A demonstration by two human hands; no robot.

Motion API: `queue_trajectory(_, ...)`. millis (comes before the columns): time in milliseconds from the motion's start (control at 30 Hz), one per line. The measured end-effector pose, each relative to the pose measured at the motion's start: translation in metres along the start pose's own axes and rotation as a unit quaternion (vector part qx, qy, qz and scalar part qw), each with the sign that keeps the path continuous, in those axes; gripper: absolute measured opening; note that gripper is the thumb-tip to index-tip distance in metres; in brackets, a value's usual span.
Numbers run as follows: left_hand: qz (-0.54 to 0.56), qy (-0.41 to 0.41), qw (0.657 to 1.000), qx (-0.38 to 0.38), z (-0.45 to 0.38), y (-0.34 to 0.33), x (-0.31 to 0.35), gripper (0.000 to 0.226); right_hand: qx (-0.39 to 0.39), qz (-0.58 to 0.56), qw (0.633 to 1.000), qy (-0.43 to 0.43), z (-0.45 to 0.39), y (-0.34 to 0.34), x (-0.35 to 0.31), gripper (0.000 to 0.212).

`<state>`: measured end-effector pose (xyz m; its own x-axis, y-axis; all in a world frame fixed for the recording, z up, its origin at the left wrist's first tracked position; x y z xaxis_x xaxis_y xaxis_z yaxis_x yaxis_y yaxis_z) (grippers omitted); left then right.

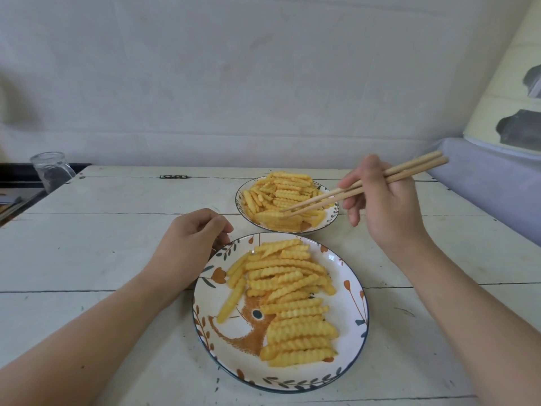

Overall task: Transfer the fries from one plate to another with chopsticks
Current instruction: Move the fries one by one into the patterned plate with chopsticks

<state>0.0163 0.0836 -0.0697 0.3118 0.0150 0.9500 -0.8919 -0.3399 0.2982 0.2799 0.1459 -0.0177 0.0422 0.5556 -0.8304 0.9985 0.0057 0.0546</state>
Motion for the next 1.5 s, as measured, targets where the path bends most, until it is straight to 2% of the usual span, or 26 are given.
queue_trajectory(133, 0.001, 0.003, 1.000, 0.002, 0.000, -0.001, 0.000, 0.028, 0.031, -0.066, 0.997, -0.026, -0.008, 0.015, -0.014, 0.059)
queue_trajectory(300, 0.009, 0.001, 1.000, 0.003, 0.000, -0.001, -0.001, 0.028, -0.002, -0.137, 0.988, -0.067, -0.010, 0.032, -0.033, 0.064)
queue_trajectory(500, 0.006, -0.003, 1.000, 0.005, -0.001, -0.001, -0.001, 0.028, -0.077, -0.099, 0.989, -0.073, -0.005, 0.024, -0.033, 0.055)
queue_trajectory(567, 0.006, -0.003, 1.000, 0.005, -0.001, -0.001, -0.001, 0.027, -0.065, -0.105, 0.990, -0.068, -0.007, 0.026, -0.034, 0.054)
queue_trajectory(633, 0.004, -0.004, 1.000, 0.006, -0.001, -0.001, -0.001, 0.027, -0.021, -0.121, 0.990, -0.066, -0.011, 0.031, -0.032, 0.055)
queue_trajectory(733, 0.004, -0.001, 1.000, 0.006, -0.001, -0.001, -0.001, 0.027, 0.017, -0.082, 0.994, -0.069, -0.013, 0.031, -0.019, 0.055)
queue_trajectory(833, 0.002, 0.002, 1.000, 0.007, -0.001, -0.001, -0.001, 0.027, 0.010, -0.029, 0.996, -0.089, -0.012, 0.025, -0.004, 0.054)
queue_trajectory(1067, 0.001, 0.002, 1.000, 0.006, -0.002, -0.001, -0.001, 0.028, -0.001, 0.019, 0.995, -0.096, -0.012, 0.019, 0.012, 0.053)
queue_trajectory(1333, 0.000, 0.004, 1.000, 0.004, -0.001, -0.001, -0.001, 0.028, -0.003, 0.035, 0.997, -0.071, -0.012, 0.015, 0.012, 0.047)
queue_trajectory(1500, -0.001, 0.004, 1.000, 0.003, -0.001, -0.001, -0.001, 0.028, -0.007, 0.023, 0.996, -0.084, -0.014, 0.013, 0.013, 0.050)
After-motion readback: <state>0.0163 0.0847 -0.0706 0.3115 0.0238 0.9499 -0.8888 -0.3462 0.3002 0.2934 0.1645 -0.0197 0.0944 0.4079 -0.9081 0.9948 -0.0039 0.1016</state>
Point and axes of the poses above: each hand's wrist, its own z-axis away from the middle knuckle, its own y-axis out of the back of the hand, x = y × z, the point moved 2 cm from there along -z, towards the middle knuckle
